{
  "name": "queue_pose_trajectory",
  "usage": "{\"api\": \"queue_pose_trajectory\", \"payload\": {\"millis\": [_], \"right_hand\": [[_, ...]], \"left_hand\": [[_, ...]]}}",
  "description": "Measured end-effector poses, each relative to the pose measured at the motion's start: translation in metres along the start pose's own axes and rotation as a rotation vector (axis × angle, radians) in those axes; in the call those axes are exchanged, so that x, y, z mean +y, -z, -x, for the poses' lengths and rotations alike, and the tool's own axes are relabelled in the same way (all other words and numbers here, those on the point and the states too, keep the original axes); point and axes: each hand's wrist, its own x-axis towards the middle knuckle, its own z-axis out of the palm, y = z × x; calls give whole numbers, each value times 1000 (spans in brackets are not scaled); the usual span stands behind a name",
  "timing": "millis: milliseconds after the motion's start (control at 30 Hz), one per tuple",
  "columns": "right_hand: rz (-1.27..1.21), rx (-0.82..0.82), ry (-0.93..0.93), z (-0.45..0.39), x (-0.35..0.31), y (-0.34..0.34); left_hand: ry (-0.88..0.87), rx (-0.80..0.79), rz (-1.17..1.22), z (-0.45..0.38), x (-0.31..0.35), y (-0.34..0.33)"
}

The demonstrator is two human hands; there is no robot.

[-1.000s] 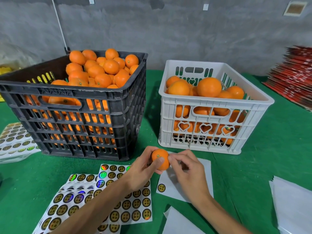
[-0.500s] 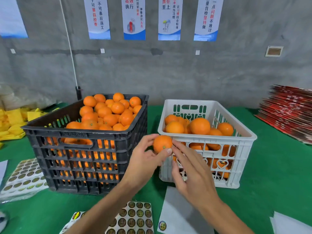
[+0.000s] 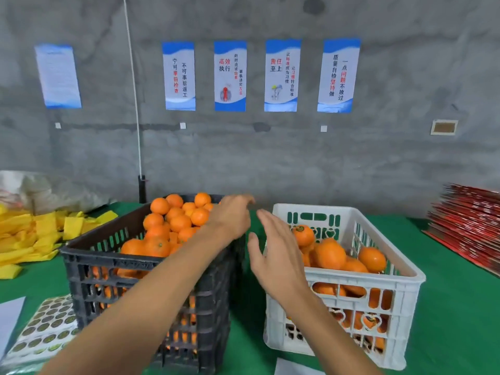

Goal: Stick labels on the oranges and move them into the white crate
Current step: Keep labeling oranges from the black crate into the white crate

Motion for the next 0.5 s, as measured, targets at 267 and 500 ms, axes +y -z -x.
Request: {"api": "queue_pose_trajectory", "payload": {"millis": [267, 500], "right_hand": [[-424, -246, -158, -7, -22, -63], [-587, -336, -392, -51, -11, -83]], "left_hand": [[344, -572, -298, 16, -139, -13], [453, -598, -476, -8, -146, -27]]}}
